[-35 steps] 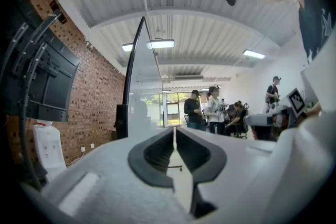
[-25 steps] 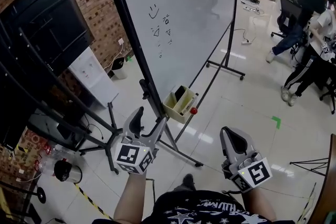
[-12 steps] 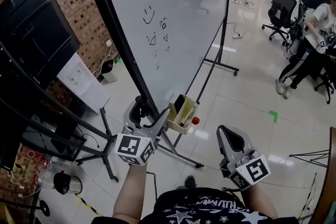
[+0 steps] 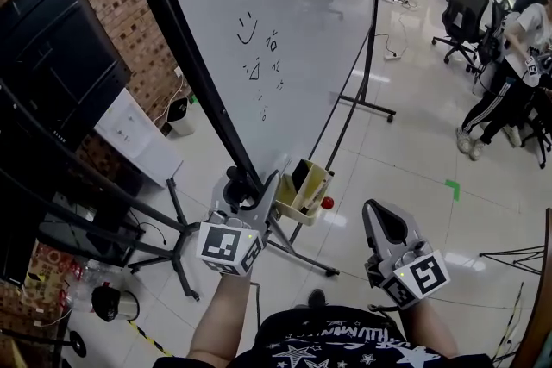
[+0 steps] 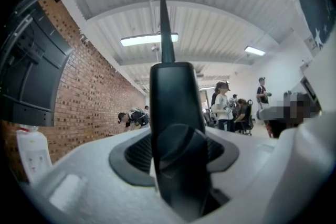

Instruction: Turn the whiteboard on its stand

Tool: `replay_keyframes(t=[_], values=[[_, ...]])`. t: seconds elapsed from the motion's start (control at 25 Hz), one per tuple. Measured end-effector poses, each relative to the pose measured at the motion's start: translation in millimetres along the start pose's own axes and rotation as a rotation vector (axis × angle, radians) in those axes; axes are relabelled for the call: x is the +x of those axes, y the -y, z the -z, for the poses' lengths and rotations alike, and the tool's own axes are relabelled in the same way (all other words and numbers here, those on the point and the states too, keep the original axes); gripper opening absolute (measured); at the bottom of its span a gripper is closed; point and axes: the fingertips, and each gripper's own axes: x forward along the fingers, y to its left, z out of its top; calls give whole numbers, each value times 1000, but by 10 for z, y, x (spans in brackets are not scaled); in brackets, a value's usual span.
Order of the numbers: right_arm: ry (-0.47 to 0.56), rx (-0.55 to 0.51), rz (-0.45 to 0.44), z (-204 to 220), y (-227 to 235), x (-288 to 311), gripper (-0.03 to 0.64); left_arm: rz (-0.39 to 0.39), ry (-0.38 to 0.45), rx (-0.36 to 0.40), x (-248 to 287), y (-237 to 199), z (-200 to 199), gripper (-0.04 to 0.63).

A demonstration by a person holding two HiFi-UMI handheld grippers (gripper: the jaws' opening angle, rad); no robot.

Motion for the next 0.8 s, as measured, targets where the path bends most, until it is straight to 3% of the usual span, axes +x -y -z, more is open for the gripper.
replay_keyframes(t=[0.16,0.8], values=[[10,9,-10,-3,-46,110,8,43,5,-26,12,75,-19,137],[-19,16,-10,105,-56,104,8,-5,-5,-70,5,24,-35,121]])
